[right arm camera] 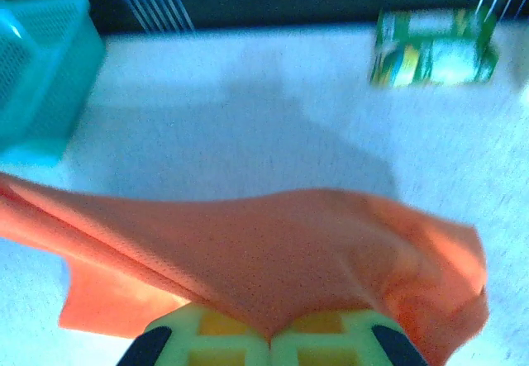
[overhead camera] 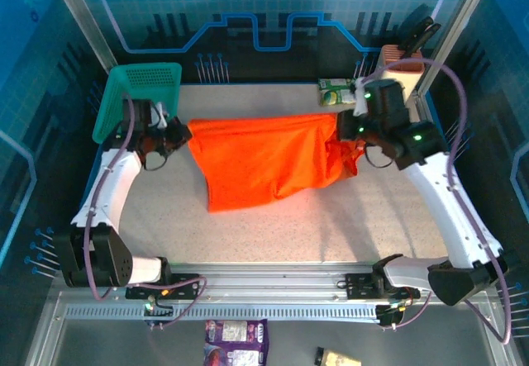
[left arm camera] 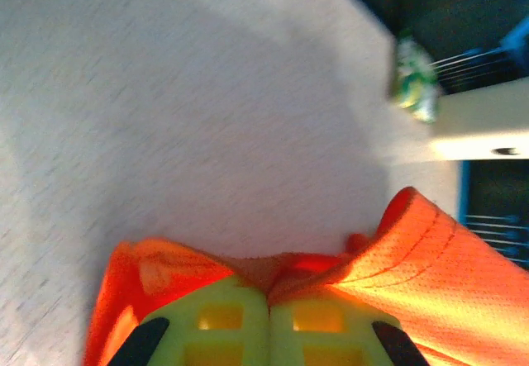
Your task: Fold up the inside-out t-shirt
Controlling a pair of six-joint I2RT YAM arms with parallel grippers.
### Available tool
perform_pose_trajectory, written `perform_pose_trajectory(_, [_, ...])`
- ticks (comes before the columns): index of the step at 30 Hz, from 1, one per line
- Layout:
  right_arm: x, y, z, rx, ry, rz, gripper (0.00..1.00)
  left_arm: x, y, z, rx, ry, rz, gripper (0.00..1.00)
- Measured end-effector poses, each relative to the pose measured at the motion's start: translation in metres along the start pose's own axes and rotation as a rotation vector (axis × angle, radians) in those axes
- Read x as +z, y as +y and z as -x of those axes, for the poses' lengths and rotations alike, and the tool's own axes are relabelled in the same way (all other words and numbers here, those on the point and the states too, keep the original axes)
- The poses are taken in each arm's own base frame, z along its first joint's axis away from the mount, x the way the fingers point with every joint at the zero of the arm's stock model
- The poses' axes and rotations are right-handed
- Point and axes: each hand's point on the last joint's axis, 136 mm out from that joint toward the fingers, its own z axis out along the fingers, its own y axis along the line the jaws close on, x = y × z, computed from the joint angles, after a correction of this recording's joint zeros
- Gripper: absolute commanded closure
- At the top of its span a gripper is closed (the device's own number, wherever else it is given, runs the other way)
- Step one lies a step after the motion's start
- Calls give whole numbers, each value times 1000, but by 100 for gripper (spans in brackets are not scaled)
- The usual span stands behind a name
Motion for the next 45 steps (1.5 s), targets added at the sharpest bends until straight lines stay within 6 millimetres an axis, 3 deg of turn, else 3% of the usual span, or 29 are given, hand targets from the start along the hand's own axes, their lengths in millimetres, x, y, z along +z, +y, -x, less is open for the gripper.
perform_pose_trajectory(3, [-36,-3,31,-22,-110,-11,100,-32,-54,34,73,-87,-115,100])
perform_pose_trajectory(8, [-71,-10,43,-26,-216,-18,100,-94,-136,74,178,-204,-290,100])
perform_pose_trajectory(11, [-54,-9,25,-7,-163,29,100,-130,-175,91,236,-266,-354,100])
perform_pose_trajectory(13, [-25,-5,1,20,-65,83,100,-152,-193,96,267,-300,-378,100])
perform_pose_trajectory(15, [8,-1,-30,57,54,129,100,-156,-195,93,270,-294,-381,100])
perform_pose_trajectory(17, [37,-6,-68,108,185,140,100,-136,-182,81,253,-229,-359,100])
perform_pose_trajectory(18, [46,-14,-88,141,246,127,100,-114,-170,70,228,-165,-335,100])
perform_pose_trajectory(20, [47,-31,-106,191,307,77,100,-66,-141,45,174,-40,-280,100])
perform_pose_trajectory(24, [17,-60,-89,210,238,-39,100,42,-56,-37,16,276,-105,100])
perform_pose_trajectory(26, [-1,-56,-68,191,168,-32,100,64,-27,-71,-41,377,-39,100])
perform_pose_trajectory(28, [-10,-46,-56,179,132,20,97,68,-14,-85,-58,411,-2,100])
perform_pose_trajectory(30, [-5,-32,-61,181,167,104,68,63,-11,-78,-35,376,10,100])
perform_pose_trajectory(31, [2,-26,-66,187,204,141,64,60,-9,-73,-28,356,18,100])
perform_pose_trajectory(34, [42,-18,-93,199,356,180,63,54,5,-57,-26,303,45,100])
perform_pose_trajectory(36, [66,-22,-121,202,451,152,66,53,21,-52,-34,287,77,100])
perform_pose_trajectory(39, [75,-29,-152,200,527,101,68,55,39,-58,-51,298,119,100])
perform_pose_trajectory(42, [80,-34,-164,198,540,80,71,59,46,-64,-55,315,136,100])
perform_pose_trajectory(45, [89,-35,-188,195,577,79,74,61,50,-67,-57,325,142,100])
